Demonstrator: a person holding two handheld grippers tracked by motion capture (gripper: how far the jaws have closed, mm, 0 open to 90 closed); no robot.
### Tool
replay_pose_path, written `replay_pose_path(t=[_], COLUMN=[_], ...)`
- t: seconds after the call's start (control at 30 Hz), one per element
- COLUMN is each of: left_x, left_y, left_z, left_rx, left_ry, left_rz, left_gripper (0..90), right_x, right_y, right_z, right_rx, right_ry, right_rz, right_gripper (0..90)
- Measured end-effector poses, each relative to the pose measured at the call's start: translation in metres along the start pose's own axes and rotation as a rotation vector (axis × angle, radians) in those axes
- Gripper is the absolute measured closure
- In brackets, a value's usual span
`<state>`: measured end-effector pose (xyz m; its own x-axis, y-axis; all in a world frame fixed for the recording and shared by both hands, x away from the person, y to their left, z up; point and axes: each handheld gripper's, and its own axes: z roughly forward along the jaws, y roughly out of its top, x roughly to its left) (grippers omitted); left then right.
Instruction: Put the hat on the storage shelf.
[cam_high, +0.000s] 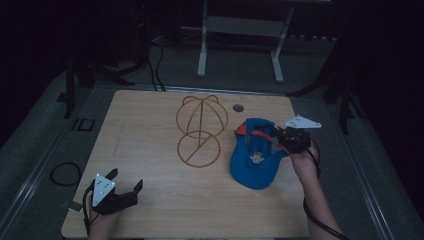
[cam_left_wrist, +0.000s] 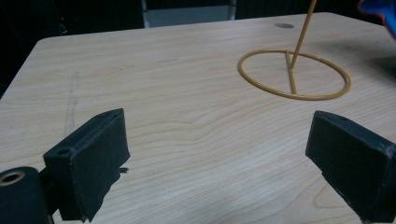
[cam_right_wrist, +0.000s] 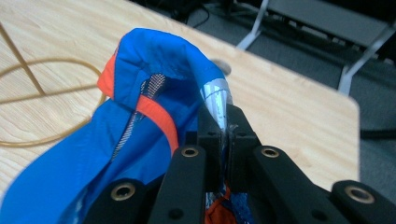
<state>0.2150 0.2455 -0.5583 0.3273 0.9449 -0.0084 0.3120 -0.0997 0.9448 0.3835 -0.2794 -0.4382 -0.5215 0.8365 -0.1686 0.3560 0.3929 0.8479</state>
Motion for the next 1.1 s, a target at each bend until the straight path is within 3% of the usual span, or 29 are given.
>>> replay_pose_path(t=[0.2, 0.4, 0.83, 1.1], left_x=[-0.005, -0.011, -0.038, -0.070], left_y=[0.009, 0.033, 0.106, 0.145], left_z=[0.003, 0.004, 0.007, 0.021], left_rx=[-0.004, -0.031, -0.091, -0.096], left_ry=[-0.021, -0.060, -0.152, -0.245], left_rz=[-0.006, -0.010, 0.082, 0.146], left_gripper=[6.1, 6.1, 6.1, 6.1], right_x=[-0.001, -0.001, -0.005, -0.002], right_y=[0.015, 0.028, 0.042, 0.045], right_z=[-0.026, -0.051, -0.084, -0.097], right_rx=[-0.057, -0.116, -0.176, -0.192], right_ry=[-0.003, -0.004, -0.032, -0.027], right_rz=[-0.008, -0.014, 0.014, 0.049], right_gripper=[86.9, 87.0, 87.0, 87.0])
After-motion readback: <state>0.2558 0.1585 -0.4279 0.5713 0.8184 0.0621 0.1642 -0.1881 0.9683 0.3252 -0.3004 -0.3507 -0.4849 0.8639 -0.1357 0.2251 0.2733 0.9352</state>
